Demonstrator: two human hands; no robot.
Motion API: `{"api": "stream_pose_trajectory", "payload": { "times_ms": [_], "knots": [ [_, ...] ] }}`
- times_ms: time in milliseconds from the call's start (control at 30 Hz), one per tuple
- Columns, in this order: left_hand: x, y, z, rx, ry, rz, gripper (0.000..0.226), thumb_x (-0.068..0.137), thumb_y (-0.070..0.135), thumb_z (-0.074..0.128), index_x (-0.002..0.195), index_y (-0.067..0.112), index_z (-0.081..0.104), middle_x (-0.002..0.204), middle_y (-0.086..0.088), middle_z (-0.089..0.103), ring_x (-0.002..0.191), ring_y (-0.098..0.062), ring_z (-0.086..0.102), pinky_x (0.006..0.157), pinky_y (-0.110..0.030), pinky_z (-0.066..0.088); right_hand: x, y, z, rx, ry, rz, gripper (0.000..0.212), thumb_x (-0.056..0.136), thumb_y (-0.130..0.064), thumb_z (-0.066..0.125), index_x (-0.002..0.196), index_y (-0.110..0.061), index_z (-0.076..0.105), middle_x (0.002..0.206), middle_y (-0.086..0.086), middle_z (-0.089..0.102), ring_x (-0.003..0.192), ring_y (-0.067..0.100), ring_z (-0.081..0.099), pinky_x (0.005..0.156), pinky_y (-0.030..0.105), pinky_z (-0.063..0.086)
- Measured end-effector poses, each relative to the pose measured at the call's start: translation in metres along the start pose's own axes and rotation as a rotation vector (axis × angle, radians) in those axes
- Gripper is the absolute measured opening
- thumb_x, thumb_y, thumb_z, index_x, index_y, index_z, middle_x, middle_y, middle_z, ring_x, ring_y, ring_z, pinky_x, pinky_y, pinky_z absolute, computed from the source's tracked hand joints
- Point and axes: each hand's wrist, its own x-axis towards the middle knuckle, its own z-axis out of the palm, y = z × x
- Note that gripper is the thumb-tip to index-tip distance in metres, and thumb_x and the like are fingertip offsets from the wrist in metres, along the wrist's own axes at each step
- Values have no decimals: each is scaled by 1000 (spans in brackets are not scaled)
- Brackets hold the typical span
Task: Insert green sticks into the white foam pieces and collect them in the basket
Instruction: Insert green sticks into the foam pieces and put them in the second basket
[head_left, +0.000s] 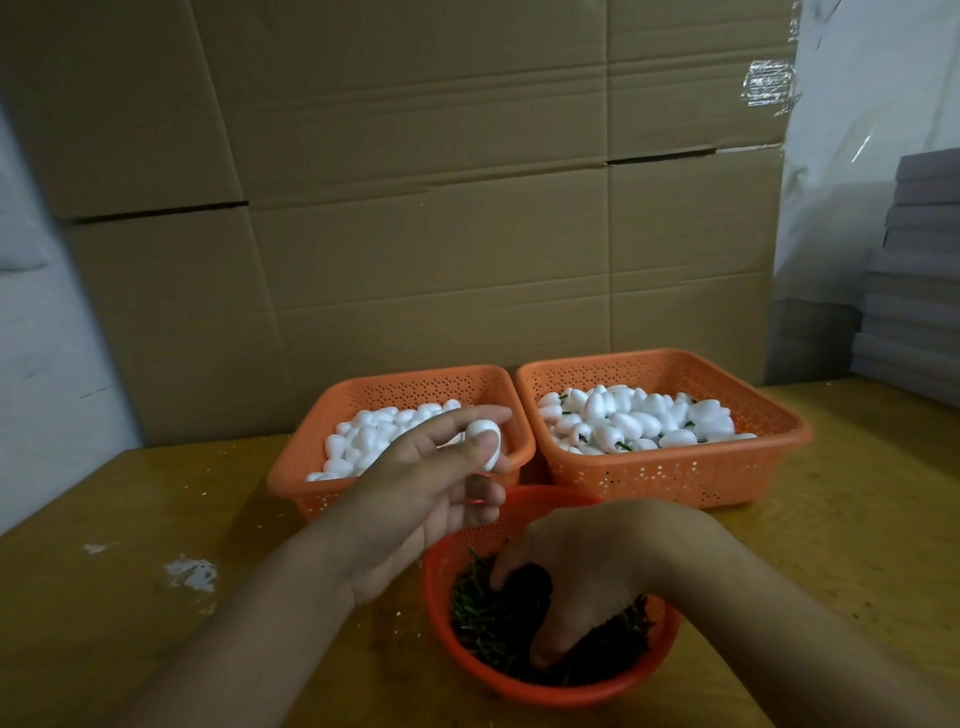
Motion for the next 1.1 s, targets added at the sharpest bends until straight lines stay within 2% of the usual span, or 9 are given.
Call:
{"api": "stream_pose_trajectory", "payload": {
  "times_ms": [133,200,300,400,533,667,867,1100],
  "knots": [
    [-1,0,1,453,116,191,33,89,27,70,121,35,62,93,10,73,75,-10,70,71,-22,54,-1,0,-1,5,-10,-4,69,83,-47,74,144,-41,43,144,-6,44,129,20,46,88,31,40],
    [-2,1,0,509,125,280,30,89,14,73,106,36,63,98,10,73,79,-11,71,73,-23,55,-1,1,-1,13,-11,-9,69,83,-46,73,144,-41,43,145,-6,44,129,21,46,87,31,40],
    [-3,1,-3,586,97,375,42,83,-2,76,90,38,66,106,6,73,95,-13,71,80,-23,56,0,1,-1,11,1,-11,68,83,-46,74,143,-41,43,145,-6,44,129,21,46,89,32,42],
    [-4,0,-2,594,73,399,37,82,-1,75,93,33,67,109,1,72,104,-15,70,86,-25,57,1,1,0,19,-4,-5,66,84,-46,73,143,-41,44,143,-6,45,126,21,48,88,32,44],
    [-4,-2,0,614,62,386,33,85,6,76,96,36,66,105,6,71,96,-15,69,84,-33,59,3,1,1,9,71,-32,48,88,-44,69,133,-34,56,128,-5,56,105,14,53,66,19,38],
    [-3,-4,-1,616,62,376,33,85,9,78,99,36,66,105,9,70,94,-15,69,85,-36,59,6,2,3,38,120,-66,34,91,-37,68,123,-26,65,122,-5,62,105,13,57,67,12,35],
    [-2,-2,-5,562,55,382,31,82,12,79,98,36,67,105,14,70,86,-5,69,76,-21,54,6,2,5,37,181,-86,22,89,-32,71,109,-23,68,99,-10,58,83,7,50,58,14,32],
    [0,-5,-10,550,52,392,28,79,20,78,97,39,66,105,16,70,84,-3,68,72,-19,53,6,1,4,64,203,-92,20,94,-32,64,111,-23,69,96,-10,59,86,7,51,61,14,33]
  ]
}}
